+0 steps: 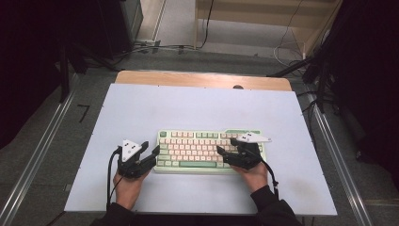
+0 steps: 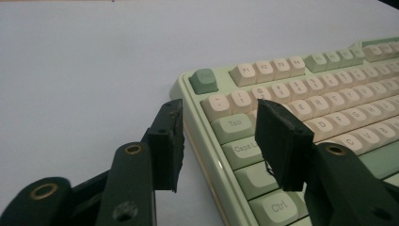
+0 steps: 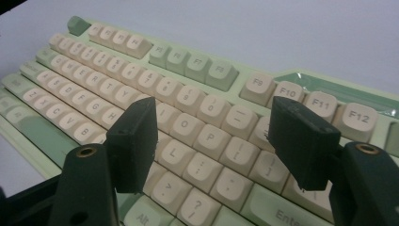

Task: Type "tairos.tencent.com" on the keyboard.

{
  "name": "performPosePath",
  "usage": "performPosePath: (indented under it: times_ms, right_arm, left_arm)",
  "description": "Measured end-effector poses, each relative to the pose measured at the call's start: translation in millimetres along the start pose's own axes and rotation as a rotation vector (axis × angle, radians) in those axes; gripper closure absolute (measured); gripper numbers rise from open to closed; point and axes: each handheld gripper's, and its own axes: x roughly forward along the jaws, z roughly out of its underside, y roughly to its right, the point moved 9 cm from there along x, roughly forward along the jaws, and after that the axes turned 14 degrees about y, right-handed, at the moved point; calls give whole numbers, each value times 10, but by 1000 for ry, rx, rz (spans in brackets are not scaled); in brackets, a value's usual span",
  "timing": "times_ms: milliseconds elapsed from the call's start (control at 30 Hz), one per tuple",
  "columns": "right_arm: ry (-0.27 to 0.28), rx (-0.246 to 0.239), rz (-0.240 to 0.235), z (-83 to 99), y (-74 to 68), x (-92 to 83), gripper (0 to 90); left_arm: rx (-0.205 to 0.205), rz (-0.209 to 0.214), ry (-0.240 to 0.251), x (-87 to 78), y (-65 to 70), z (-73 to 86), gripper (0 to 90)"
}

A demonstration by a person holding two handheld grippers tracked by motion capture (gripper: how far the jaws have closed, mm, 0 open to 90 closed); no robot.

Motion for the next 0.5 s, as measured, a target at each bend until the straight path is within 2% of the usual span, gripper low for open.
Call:
performPosePath:
  times_ms: [167, 300, 367, 400, 433, 500]
  right_arm:
    - [0, 1, 23, 26, 54, -63, 320]
    - [0, 6, 40, 46, 98, -122, 320]
    - [2, 12, 54, 64, 136, -176, 320]
    - [2, 12, 54, 64, 136, -176, 320]
    - [8, 17, 65, 70, 160, -221, 320]
    - [10, 19, 72, 76, 176, -244, 320]
  left_arm:
    - [-1, 37, -8, 70, 83, -22, 621]
    - [1, 77, -13, 144, 164, -44, 736]
    - [0, 100, -25, 192, 207, -37, 833]
    - [-2, 113, -32, 214, 234, -37, 833]
    - [-2, 124, -35, 239, 262, -42, 889]
    - [8, 145, -40, 288, 317, -55, 900]
